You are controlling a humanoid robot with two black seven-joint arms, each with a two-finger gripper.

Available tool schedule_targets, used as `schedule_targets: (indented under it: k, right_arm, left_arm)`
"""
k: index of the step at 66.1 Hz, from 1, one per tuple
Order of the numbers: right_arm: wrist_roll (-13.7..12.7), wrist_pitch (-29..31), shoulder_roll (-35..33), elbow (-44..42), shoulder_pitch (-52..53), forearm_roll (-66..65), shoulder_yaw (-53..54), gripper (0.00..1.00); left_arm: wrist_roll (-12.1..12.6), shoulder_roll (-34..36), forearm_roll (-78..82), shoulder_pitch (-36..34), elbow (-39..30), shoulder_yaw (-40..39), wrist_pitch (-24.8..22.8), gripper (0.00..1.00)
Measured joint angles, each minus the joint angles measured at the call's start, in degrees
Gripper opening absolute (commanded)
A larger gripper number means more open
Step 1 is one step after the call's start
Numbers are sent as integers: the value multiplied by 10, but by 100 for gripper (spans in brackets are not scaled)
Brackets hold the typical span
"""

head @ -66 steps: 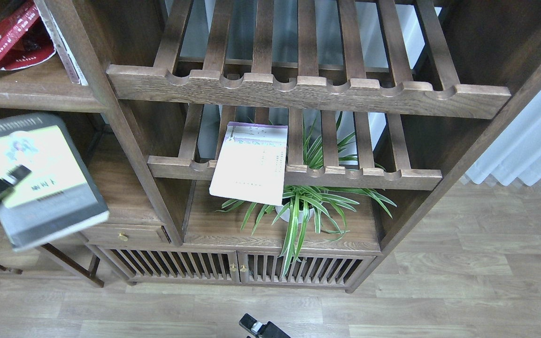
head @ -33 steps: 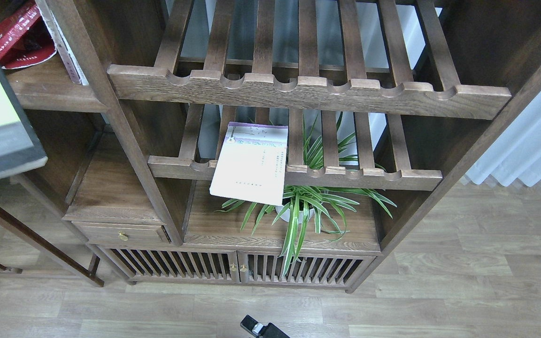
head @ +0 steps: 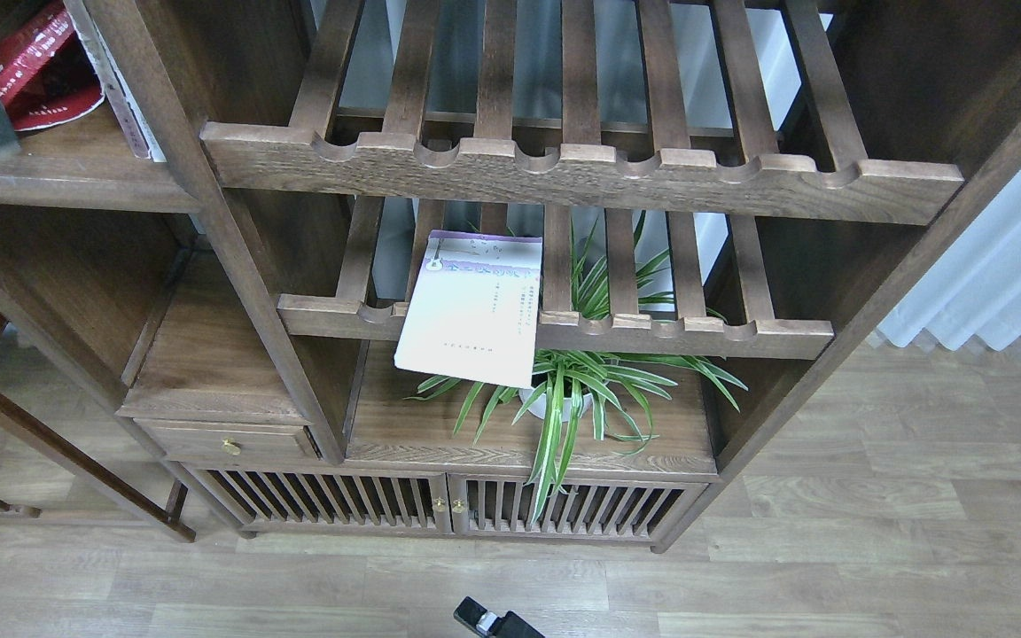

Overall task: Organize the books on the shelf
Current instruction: 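Carry the green-and-white book with the left gripper to the upper-left compartment, then set the book upright in the compartment and withdraw the left gripper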

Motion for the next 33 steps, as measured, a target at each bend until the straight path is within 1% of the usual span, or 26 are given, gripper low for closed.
schedule_targets:
  k: [10,11,15,22,33]
  right_arm:
    - [0,0,0,0,-2,0,0,99]
    - [0,0,0,1,-3,0,0,99]
    - [0,0,0,1,-4,0,0,99]
    - [0,0,0,1,-5,0,0,99]
    - [1,0,0,1,-6,0,0,99]
  left_arm:
    - [0,-30,75,-76,36,23,0,6]
    - [0,-46,98,-107,50,39,0,6]
    - [0,-56,110,-127,60,52,0,6]
    - [0,-76,125,-192,91,103,0,6]
    - [-1,-104,131,-270,142,164,0,6]
